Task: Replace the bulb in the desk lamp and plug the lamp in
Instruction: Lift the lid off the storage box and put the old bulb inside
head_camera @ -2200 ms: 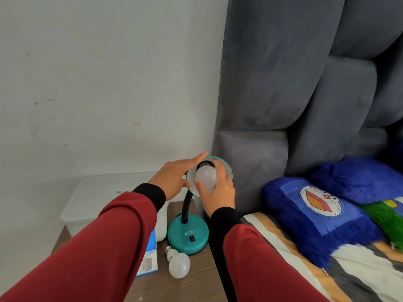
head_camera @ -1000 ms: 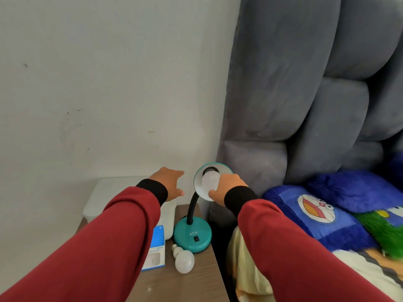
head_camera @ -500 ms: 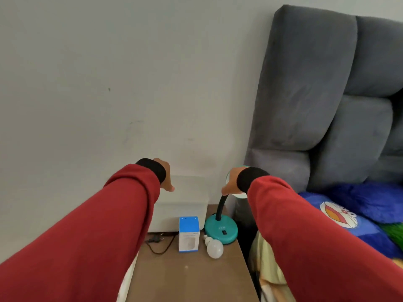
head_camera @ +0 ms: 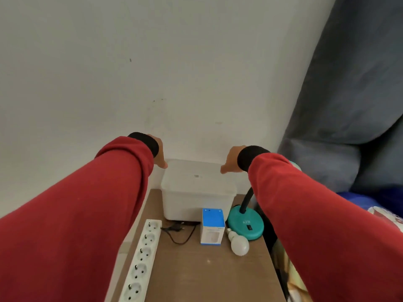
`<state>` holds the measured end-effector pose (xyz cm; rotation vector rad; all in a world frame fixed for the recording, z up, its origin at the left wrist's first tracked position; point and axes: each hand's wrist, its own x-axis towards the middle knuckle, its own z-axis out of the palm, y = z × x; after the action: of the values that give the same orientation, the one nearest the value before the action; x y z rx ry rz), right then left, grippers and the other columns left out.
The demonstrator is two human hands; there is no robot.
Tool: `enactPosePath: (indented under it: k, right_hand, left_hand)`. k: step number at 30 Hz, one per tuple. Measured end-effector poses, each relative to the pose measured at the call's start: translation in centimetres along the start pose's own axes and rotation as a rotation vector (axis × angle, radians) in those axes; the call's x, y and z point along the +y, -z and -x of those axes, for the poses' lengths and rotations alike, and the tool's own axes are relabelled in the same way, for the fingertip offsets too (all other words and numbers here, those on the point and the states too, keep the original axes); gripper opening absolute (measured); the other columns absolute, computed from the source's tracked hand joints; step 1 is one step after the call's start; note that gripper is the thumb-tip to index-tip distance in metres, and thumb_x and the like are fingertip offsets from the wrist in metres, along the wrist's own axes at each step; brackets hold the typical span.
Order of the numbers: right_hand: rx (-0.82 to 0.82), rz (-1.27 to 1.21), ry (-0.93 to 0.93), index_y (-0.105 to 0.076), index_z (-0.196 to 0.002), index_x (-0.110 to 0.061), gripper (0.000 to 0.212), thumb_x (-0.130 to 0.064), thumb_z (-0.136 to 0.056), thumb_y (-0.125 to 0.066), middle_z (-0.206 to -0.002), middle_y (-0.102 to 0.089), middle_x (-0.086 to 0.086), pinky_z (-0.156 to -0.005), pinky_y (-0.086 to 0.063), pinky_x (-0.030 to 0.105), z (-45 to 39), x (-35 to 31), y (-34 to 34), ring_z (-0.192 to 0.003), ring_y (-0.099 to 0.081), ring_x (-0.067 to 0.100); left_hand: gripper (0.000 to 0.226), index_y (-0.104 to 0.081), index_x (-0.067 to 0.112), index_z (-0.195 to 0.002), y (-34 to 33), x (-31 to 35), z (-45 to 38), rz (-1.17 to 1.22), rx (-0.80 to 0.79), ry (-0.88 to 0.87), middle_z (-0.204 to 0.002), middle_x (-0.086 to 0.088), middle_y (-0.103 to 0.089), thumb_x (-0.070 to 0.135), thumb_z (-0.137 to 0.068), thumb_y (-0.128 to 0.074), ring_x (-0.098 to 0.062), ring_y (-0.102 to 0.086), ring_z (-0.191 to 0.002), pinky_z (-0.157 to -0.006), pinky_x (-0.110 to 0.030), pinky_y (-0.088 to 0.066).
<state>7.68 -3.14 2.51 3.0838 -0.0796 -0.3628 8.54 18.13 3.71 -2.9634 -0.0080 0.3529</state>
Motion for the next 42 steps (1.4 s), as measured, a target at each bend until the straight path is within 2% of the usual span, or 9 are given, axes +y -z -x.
enactPosePath:
  k: [3,5,8,12,15,21,28,42]
  right_hand:
    - [-0.004,-0.123,-0.004,-0.038,-0.141,-0.017,0.062,-0.045,-0.088,-0.054,-0.145,-0.042,0.009,-0.103,-0.039,0.036,-3.7,0.6,-2.1,-0.129,-0.044,0.028]
    - [0.03,-0.282,0.003,-0.022,-0.147,-0.028,0.072,-0.043,-0.087,-0.058,-0.144,-0.041,0.013,-0.102,-0.039,0.035,-5.8,1.3,-4.4,-0.128,-0.045,0.031]
    - [0.075,-0.39,-0.012,-0.006,-0.147,-0.04,0.084,-0.049,-0.083,-0.06,-0.134,-0.046,0.02,-0.094,-0.044,0.037,-8.8,2.1,-8.2,-0.116,-0.053,0.035]
    - [0.038,-0.455,-0.064,0.001,-0.145,-0.047,0.089,-0.059,-0.08,-0.058,-0.139,-0.036,0.02,-0.098,-0.043,0.039,-11.5,2.7,-11.9,-0.117,-0.051,0.037]
    - [0.004,-0.491,-0.076,0.001,-0.145,-0.046,0.09,-0.064,-0.078,-0.055,-0.144,-0.032,0.02,-0.103,-0.042,0.039,-12.5,3.1,-13.6,-0.122,-0.048,0.037]
    - [0.024,-0.578,-0.054,-0.002,-0.149,-0.034,0.09,-0.063,-0.08,-0.052,-0.15,-0.031,0.016,-0.109,-0.036,0.037,-13.8,3.1,-15.0,-0.132,-0.041,0.033]
    - [0.108,-0.588,-0.064,-0.012,-0.15,-0.014,0.093,-0.061,-0.082,-0.054,-0.154,-0.027,0.009,-0.113,-0.027,0.034,-13.8,3.0,-15.5,-0.14,-0.03,0.027]
    - [0.233,-0.592,-0.054,-0.014,-0.15,-0.013,0.093,-0.06,-0.081,-0.056,-0.153,-0.029,0.009,-0.113,-0.025,0.034,-11.1,2.2,-11.0,-0.14,-0.03,0.028]
  left_hand:
    - [0.067,-0.041,0.013,-0.141,-2.6,0.5,-4.0,0.071,-0.005,-0.031,-0.146,-0.005,-0.044,0.052,-0.088,-0.052,-0.025,-0.042,-0.134,-0.108,-0.034,-0.036]
    - [0.074,-0.024,0.016,-0.149,-5.1,1.0,-6.4,0.165,-0.014,-0.071,-0.152,-0.006,-0.034,0.053,-0.09,-0.048,-0.026,-0.034,-0.139,-0.112,-0.034,-0.03]
    - [0.084,0.0,0.026,-0.152,-9.1,1.6,-9.5,0.334,-0.074,-0.111,-0.152,-0.013,-0.032,0.054,-0.089,-0.048,-0.03,-0.035,-0.137,-0.11,-0.035,-0.032]
    - [0.087,0.011,0.038,-0.148,-12.8,2.6,-12.0,0.49,-0.156,-0.116,-0.158,-0.02,-0.005,0.059,-0.087,-0.047,-0.033,-0.015,-0.146,-0.117,-0.04,-0.02]
    - [0.088,0.009,0.04,-0.148,-14.2,3.2,-12.9,0.597,-0.135,-0.121,-0.159,-0.017,0.002,0.061,-0.085,-0.048,-0.032,-0.009,-0.148,-0.118,-0.04,-0.017]
    - [0.09,-0.002,0.031,-0.152,-15.1,3.1,-13.8,0.687,-0.049,-0.145,-0.158,-0.009,-0.014,0.06,-0.083,-0.052,-0.028,-0.02,-0.145,-0.117,-0.036,-0.02]
    - [0.095,-0.009,0.024,-0.152,-15.4,3.2,-13.6,0.76,0.015,-0.11,-0.157,-0.004,-0.018,0.06,-0.079,-0.057,-0.027,-0.024,-0.144,-0.116,-0.036,-0.023]
    - [0.097,-0.016,0.023,-0.151,-11.1,1.7,-10.3,0.817,0.185,-0.083,-0.157,-0.005,-0.021,0.058,-0.075,-0.065,-0.026,-0.024,-0.144,-0.116,-0.036,-0.023]
